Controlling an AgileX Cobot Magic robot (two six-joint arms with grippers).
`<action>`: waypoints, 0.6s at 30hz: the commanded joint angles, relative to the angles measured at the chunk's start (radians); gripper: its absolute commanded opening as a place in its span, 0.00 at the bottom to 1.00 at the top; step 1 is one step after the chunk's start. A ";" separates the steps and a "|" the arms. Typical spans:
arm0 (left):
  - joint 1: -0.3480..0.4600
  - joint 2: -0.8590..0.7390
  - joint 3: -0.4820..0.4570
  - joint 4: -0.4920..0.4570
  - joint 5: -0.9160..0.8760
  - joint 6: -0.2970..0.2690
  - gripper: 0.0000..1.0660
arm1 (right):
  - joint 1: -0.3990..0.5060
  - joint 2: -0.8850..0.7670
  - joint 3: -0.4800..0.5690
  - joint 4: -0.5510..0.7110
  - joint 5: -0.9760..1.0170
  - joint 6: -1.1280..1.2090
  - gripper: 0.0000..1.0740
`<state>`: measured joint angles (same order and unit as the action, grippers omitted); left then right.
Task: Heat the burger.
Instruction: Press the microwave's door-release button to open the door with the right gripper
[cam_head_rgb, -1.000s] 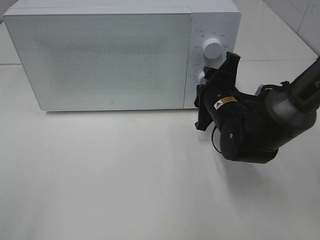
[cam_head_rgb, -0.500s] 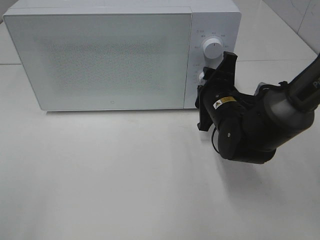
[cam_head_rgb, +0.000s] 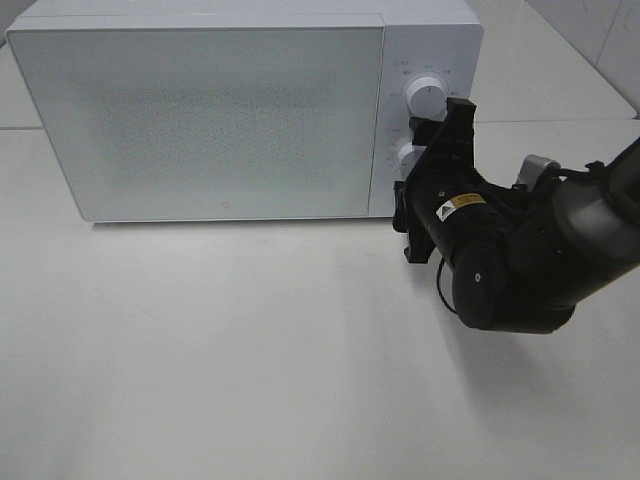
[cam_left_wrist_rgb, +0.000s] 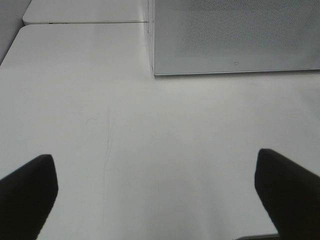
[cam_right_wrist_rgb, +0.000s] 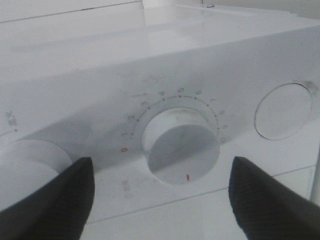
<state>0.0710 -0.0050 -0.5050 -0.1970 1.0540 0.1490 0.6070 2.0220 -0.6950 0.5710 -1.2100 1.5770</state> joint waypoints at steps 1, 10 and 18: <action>0.002 -0.021 0.004 -0.007 -0.013 -0.001 0.94 | 0.005 -0.043 0.062 -0.063 -0.123 -0.035 0.71; 0.002 -0.021 0.004 -0.007 -0.013 -0.001 0.94 | 0.001 -0.174 0.201 -0.191 0.034 -0.186 0.70; 0.002 -0.021 0.004 -0.007 -0.013 -0.001 0.94 | -0.035 -0.365 0.223 -0.317 0.477 -0.458 0.70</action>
<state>0.0710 -0.0050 -0.5050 -0.1970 1.0540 0.1490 0.5880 1.7010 -0.4730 0.2990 -0.8420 1.2030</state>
